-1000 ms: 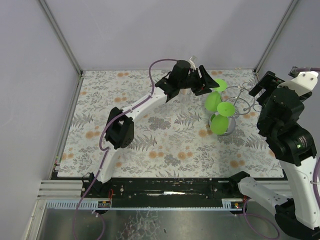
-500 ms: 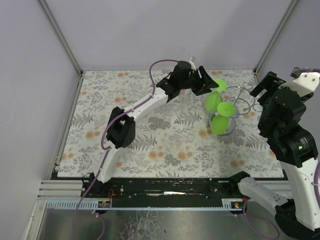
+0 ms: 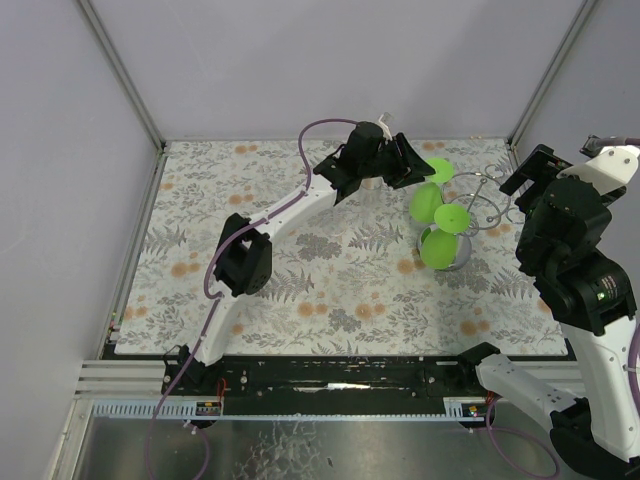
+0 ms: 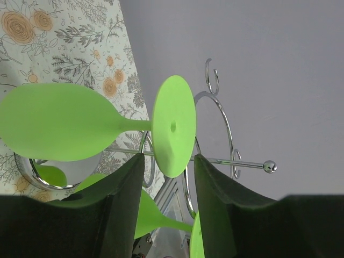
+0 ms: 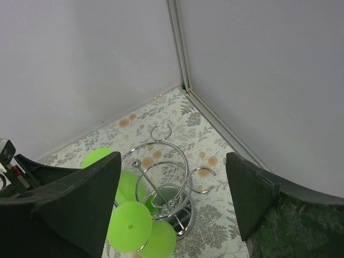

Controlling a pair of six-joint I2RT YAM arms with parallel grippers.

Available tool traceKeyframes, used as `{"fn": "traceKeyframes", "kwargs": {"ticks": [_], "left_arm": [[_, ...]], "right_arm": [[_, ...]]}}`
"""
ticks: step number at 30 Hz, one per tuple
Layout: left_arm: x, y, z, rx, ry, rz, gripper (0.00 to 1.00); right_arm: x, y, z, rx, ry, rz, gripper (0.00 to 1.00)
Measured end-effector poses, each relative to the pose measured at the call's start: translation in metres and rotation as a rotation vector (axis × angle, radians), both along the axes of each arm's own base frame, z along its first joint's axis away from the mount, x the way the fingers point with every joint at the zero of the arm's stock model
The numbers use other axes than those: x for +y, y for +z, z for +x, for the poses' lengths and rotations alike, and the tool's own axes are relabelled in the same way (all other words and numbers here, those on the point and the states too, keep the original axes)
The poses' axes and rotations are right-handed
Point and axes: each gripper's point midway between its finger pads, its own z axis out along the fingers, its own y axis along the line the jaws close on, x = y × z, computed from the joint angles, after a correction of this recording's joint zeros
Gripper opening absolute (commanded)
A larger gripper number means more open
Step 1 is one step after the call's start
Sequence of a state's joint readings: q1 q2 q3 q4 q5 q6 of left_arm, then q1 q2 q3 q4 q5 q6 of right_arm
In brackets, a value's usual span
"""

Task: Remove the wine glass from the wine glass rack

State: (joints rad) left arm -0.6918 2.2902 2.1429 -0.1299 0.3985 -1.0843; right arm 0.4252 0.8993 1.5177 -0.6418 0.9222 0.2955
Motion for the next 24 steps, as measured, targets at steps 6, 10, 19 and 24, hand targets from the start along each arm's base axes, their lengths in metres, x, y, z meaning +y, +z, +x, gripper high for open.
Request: {"fn": "traceKeyframes", "kwargs": {"ticks": [6, 10, 19, 24], "left_arm": [[0.0034, -0.0001, 0.0039, 0.000, 0.008, 0.000, 0.35], [0.0050, -0.0001, 0.0059, 0.000, 0.014, 0.001, 0.30], [0.0059, -0.0001, 0.0070, 0.000, 0.016, 0.001, 0.20], [0.0059, -0.0001, 0.0070, 0.000, 0.017, 0.000, 0.10]], "right_arm": [[0.0012, -0.0002, 0.0009, 0.000, 0.006, 0.002, 0.84], [0.0023, -0.0008, 0.0020, 0.002, 0.010, 0.003, 0.84], [0.0049, -0.0014, 0.0036, 0.003, 0.024, 0.006, 0.83], [0.0051, -0.0013, 0.0037, 0.002, 0.024, 0.008, 0.83]]}}
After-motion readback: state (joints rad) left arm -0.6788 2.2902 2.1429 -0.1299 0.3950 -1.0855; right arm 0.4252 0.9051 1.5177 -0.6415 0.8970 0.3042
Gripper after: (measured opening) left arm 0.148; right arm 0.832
